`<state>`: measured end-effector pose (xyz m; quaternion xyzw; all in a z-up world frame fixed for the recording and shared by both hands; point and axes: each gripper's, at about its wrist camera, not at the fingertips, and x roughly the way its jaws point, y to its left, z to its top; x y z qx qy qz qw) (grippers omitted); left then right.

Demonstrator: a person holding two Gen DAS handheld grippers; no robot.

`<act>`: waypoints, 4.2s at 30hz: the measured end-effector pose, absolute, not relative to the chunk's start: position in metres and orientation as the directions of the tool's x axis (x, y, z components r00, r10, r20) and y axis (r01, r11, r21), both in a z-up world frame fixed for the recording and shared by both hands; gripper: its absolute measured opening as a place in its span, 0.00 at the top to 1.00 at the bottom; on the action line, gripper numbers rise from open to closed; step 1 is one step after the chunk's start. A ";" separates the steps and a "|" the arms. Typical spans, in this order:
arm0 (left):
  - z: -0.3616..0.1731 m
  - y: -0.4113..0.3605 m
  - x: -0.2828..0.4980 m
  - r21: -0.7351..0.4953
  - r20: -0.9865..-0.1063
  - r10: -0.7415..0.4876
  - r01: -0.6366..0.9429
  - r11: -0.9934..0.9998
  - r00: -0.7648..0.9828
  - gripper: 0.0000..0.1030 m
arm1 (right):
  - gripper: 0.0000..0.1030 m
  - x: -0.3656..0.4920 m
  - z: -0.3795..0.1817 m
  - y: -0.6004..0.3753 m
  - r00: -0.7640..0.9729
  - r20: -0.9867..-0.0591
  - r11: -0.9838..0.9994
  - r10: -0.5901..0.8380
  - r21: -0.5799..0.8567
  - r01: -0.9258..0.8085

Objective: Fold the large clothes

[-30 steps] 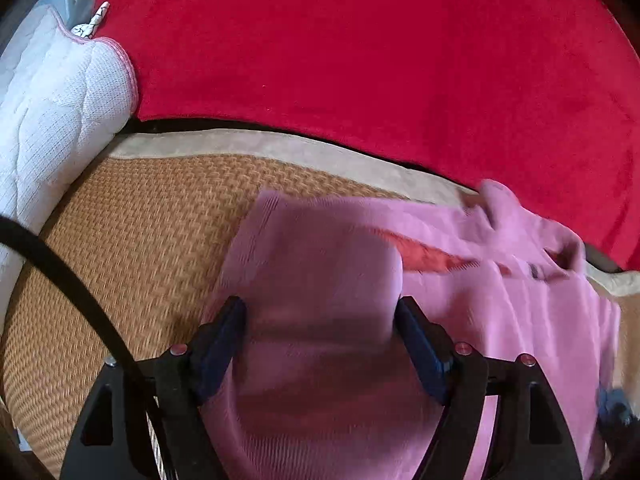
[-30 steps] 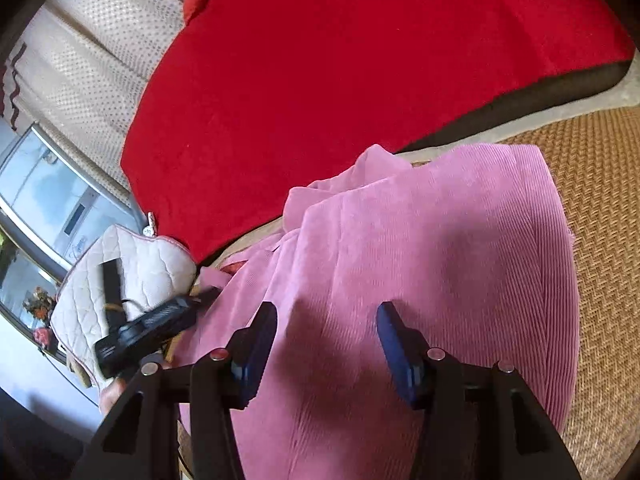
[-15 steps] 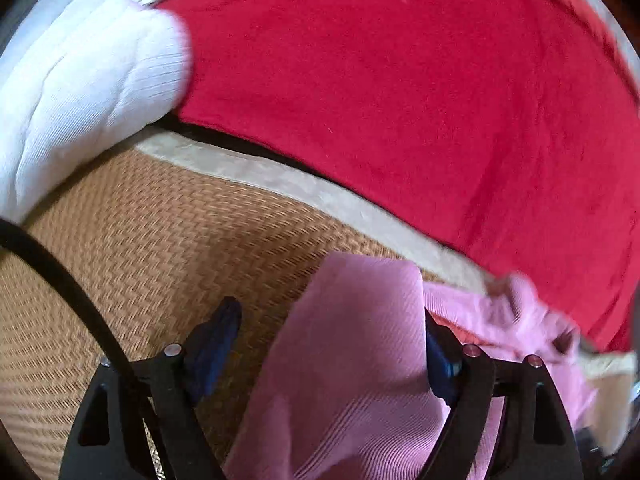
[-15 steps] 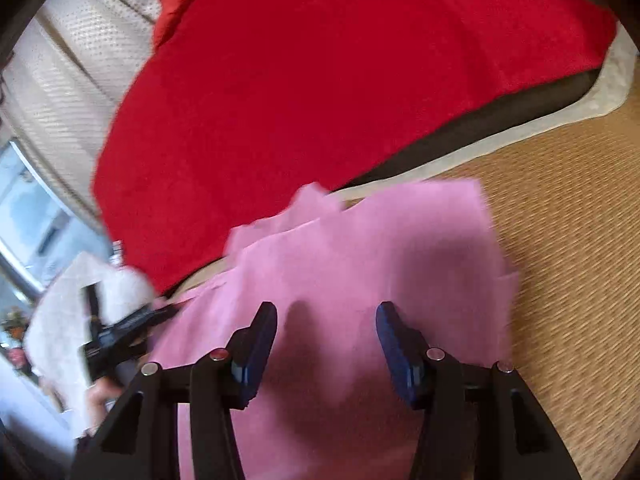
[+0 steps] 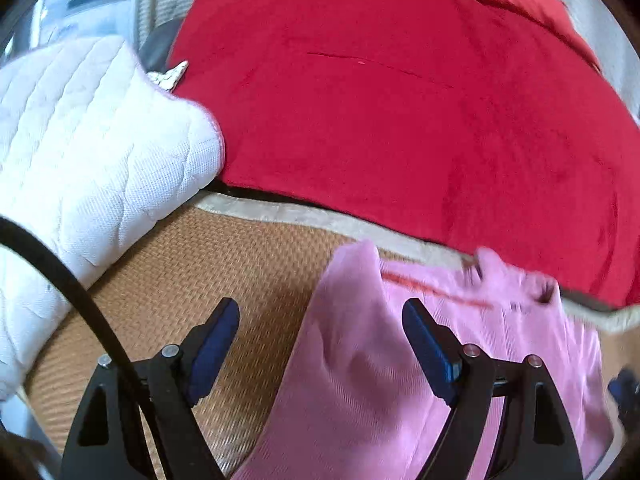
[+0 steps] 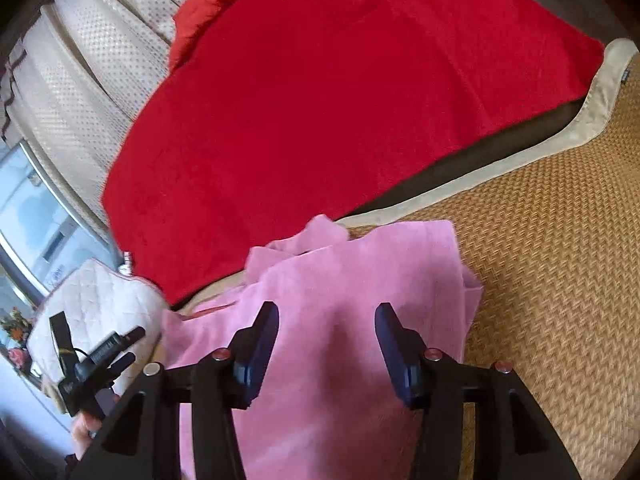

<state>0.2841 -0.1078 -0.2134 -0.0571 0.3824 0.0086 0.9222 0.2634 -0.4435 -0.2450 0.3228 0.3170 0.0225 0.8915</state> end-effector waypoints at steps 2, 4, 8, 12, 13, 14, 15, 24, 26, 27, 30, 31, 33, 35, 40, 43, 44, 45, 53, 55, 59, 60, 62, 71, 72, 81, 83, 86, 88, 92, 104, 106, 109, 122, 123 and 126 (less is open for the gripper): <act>-0.217 -0.109 0.278 -0.103 -0.728 -0.038 -0.055 0.993 0.684 0.19 | 0.47 0.261 -0.242 -0.436 0.790 -0.560 0.798 0.252 0.581 0.157; -0.229 -0.106 0.272 -0.102 -0.747 -0.042 -0.051 0.993 0.664 0.19 | 0.47 0.259 -0.241 -0.428 0.776 -0.574 0.807 0.262 0.571 0.149; -0.255 -0.113 0.267 -0.025 -0.811 0.005 -0.042 0.999 0.586 0.19 | 0.45 0.262 -0.253 -0.413 0.725 -0.625 0.817 0.290 0.556 0.151; -0.287 -0.120 0.277 0.038 -0.863 0.033 -0.001 0.999 0.504 0.18 | 0.44 0.273 -0.276 -0.402 0.633 -0.727 0.853 0.266 0.483 0.197; -0.285 -0.118 0.277 0.027 -0.863 0.026 -0.007 1.000 0.505 0.18 | 0.44 0.273 -0.274 -0.402 0.637 -0.725 0.853 0.261 0.483 0.199; -0.282 -0.117 0.277 0.022 -0.863 0.024 -0.009 1.000 0.505 0.18 | 0.44 0.273 -0.272 -0.402 0.638 -0.725 0.853 0.260 0.482 0.200; -0.277 -0.117 0.274 0.022 -0.856 0.024 -0.010 1.000 0.516 0.18 | 0.44 0.271 -0.268 -0.402 0.646 -0.719 0.850 0.257 0.487 0.203; -0.231 -0.151 0.244 0.012 -0.742 -0.081 0.134 0.991 0.665 0.18 | 0.43 0.260 -0.244 -0.386 0.716 -0.633 0.848 0.294 0.518 0.109; -0.248 -0.164 0.249 0.014 -0.790 -0.099 0.179 0.984 0.605 0.18 | 0.44 0.265 -0.249 -0.380 0.692 -0.662 0.860 0.287 0.496 0.118; -0.258 -0.170 0.253 0.024 -0.814 -0.093 0.193 0.981 0.573 0.18 | 0.43 0.269 -0.256 -0.377 0.665 -0.698 0.875 0.265 0.465 0.139; -0.279 -0.183 0.256 0.090 -0.836 -0.051 0.228 0.970 0.546 0.18 | 0.43 0.274 -0.262 -0.373 0.645 -0.729 0.899 0.229 0.412 0.147; -0.278 -0.184 0.255 0.104 -0.831 -0.045 0.235 0.966 0.555 0.18 | 0.43 0.274 -0.261 -0.374 0.643 -0.729 0.898 0.234 0.415 0.144; -0.274 -0.180 0.255 0.081 -0.835 -0.060 0.230 0.970 0.547 0.18 | 0.43 0.274 -0.260 -0.378 0.645 -0.723 0.888 0.249 0.436 0.146; -0.268 -0.174 0.255 0.041 -0.834 -0.083 0.211 0.977 0.546 0.18 | 0.43 0.267 -0.256 -0.386 0.660 -0.702 0.866 0.269 0.476 0.153; -0.246 -0.164 0.240 0.021 -0.773 -0.107 0.194 0.981 0.625 0.18 | 0.43 0.251 -0.235 -0.392 0.723 -0.616 0.836 0.312 0.539 0.099; -0.242 -0.164 0.240 0.008 -0.767 -0.118 0.193 0.981 0.630 0.18 | 0.43 0.250 -0.230 -0.384 0.721 -0.600 0.833 0.348 0.550 0.055; -0.249 -0.165 0.244 0.010 -0.787 -0.112 0.194 0.981 0.607 0.18 | 0.43 0.253 -0.233 -0.380 0.705 -0.614 0.836 0.354 0.545 0.055; -0.256 -0.168 0.249 0.022 -0.813 -0.095 0.193 0.981 0.575 0.18 | 0.43 0.255 -0.238 -0.376 0.683 -0.638 0.842 0.356 0.536 0.061; -0.262 -0.171 0.246 0.086 -0.830 -0.046 0.211 0.974 0.555 0.18 | 0.43 0.253 -0.242 -0.369 0.651 -0.689 0.873 0.319 0.481 0.082; -0.255 -0.160 0.243 0.071 -0.827 -0.043 0.180 0.981 0.561 0.18 | 0.43 0.247 -0.236 -0.373 0.668 -0.668 0.864 0.328 0.497 0.073; -0.232 -0.123 0.226 0.043 -0.786 -0.019 0.084 0.996 0.618 0.18 | 0.43 0.236 -0.219 -0.373 0.707 -0.606 0.852 0.364 0.524 0.010; -0.227 -0.113 0.223 0.023 -0.775 -0.015 0.052 0.998 0.631 0.18 | 0.43 0.234 -0.217 -0.370 0.714 -0.593 0.849 0.373 0.528 -0.005; -0.220 -0.089 0.215 -0.032 -0.759 -0.014 -0.016 0.999 0.651 0.18 | 0.43 0.231 -0.213 -0.365 0.722 -0.567 0.844 0.396 0.535 -0.043; -0.263 -0.093 0.226 0.027 -0.846 0.005 0.035 0.999 0.533 0.18 | 0.48 0.250 -0.241 -0.356 0.618 -0.663 0.836 0.423 0.549 0.018; -0.259 -0.089 0.225 -0.002 -0.844 -0.013 0.021 1.000 0.536 0.18 | 0.48 0.248 -0.238 -0.358 0.628 -0.647 0.824 0.432 0.566 0.017; -0.234 -0.088 0.202 -0.034 -0.751 -0.035 0.014 0.999 0.660 0.18 | 0.47 0.235 -0.222 -0.367 0.680 -0.543 0.763 0.493 0.645 -0.037; -0.234 -0.099 0.202 0.013 -0.739 -0.023 0.048 0.999 0.673 0.18 | 0.47 0.234 -0.223 -0.371 0.684 -0.541 0.759 0.490 0.651 -0.028; -0.249 -0.114 0.210 0.053 -0.800 0.000 0.070 0.996 0.600 0.18 | 0.47 0.244 -0.245 -0.375 0.626 -0.608 0.756 0.488 0.653 0.047; -0.263 -0.115 0.219 0.066 -0.839 0.025 0.056 0.996 0.544 0.17 | 0.47 0.245 -0.252 -0.373 0.613 -0.627 0.771 0.480 0.635 0.047; -0.257 -0.100 0.221 -0.029 -0.835 -0.025 0.001 1.000 0.550 0.18 | 0.47 0.241 -0.244 -0.362 0.620 -0.648 0.823 0.443 0.568 0.006; -0.257 -0.115 0.220 -0.009 -0.809 -0.064 0.097 0.995 0.584 0.18 | 0.40 0.217 -0.231 -0.403 0.683 -0.467 0.653 0.561 0.757 -0.018; -0.270 -0.123 0.225 0.041 -0.841 -0.028 0.115 0.992 0.540 0.17 | 0.40 0.219 -0.242 -0.406 0.660 -0.509 0.658 0.552 0.752 0.030; -0.269 -0.132 0.221 0.104 -0.828 0.011 0.134 0.986 0.561 0.17 | 0.40 0.224 -0.257 -0.410 0.622 -0.517 0.623 0.589 0.780 0.058; -0.238 -0.140 0.202 -0.024 -0.710 -0.165 0.211 0.977 0.684 0.17 | 0.24 0.192 -0.248 -0.496 0.757 -0.478 0.516 0.446 0.828 0.219; -0.237 -0.145 0.201 -0.015 -0.703 -0.171 0.226 0.974 0.691 0.17 | 0.24 0.191 -0.255 -0.503 0.746 -0.492 0.503 0.448 0.829 0.245; -0.241 -0.164 0.206 -0.001 -0.715 -0.190 0.271 0.963 0.673 0.17 | 0.24 0.194 -0.274 -0.511 0.714 -0.507 0.459 0.483 0.841 0.287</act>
